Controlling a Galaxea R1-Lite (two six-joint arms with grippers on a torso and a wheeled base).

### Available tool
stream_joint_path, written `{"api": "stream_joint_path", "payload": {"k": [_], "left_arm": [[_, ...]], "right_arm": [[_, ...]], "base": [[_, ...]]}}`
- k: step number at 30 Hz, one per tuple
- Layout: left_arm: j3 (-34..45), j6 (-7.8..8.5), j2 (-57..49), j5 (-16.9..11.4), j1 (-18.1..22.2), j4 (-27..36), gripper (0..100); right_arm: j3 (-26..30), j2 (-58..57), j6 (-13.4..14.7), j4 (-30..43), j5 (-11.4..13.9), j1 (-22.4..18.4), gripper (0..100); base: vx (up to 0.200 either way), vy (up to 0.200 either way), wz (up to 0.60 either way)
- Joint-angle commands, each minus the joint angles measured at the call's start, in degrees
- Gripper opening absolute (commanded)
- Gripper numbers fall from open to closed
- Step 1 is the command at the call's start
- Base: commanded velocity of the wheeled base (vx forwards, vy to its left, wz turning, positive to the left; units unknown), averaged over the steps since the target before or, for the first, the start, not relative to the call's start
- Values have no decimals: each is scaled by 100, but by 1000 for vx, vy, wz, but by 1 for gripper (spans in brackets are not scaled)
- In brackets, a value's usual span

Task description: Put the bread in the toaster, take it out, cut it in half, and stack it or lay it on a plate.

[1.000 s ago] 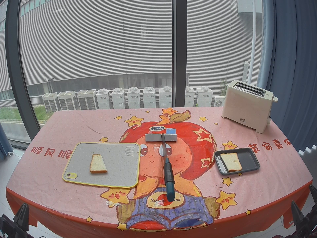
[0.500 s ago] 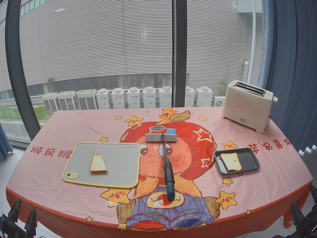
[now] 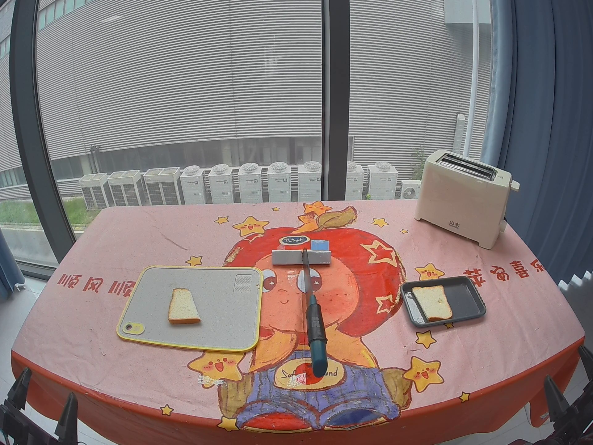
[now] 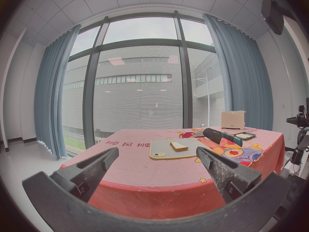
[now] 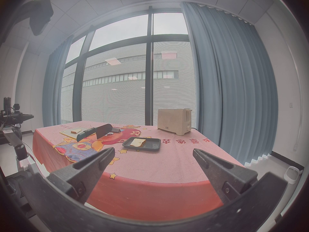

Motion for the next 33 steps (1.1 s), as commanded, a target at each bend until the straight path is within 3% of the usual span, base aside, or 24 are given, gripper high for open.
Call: {"api": "stream_joint_path", "payload": {"k": [1, 12, 28, 33], "left_arm": [[101, -8, -93, 20, 0, -3, 100], [101, 115, -93, -15, -9, -47, 100], [101, 115, -93, -15, -9, -135, 100], [101, 54, -93, -24, -9, -1348, 100]], "right_arm": [[101, 20, -4, -1, 1, 4, 100], [101, 20, -4, -1, 1, 4, 100], [101, 20, -4, -1, 1, -5, 100], [101, 20, -4, -1, 1, 4, 100]], "base": [[0, 0, 0], [0, 0, 0], [0, 0, 0], [0, 0, 0]]}}
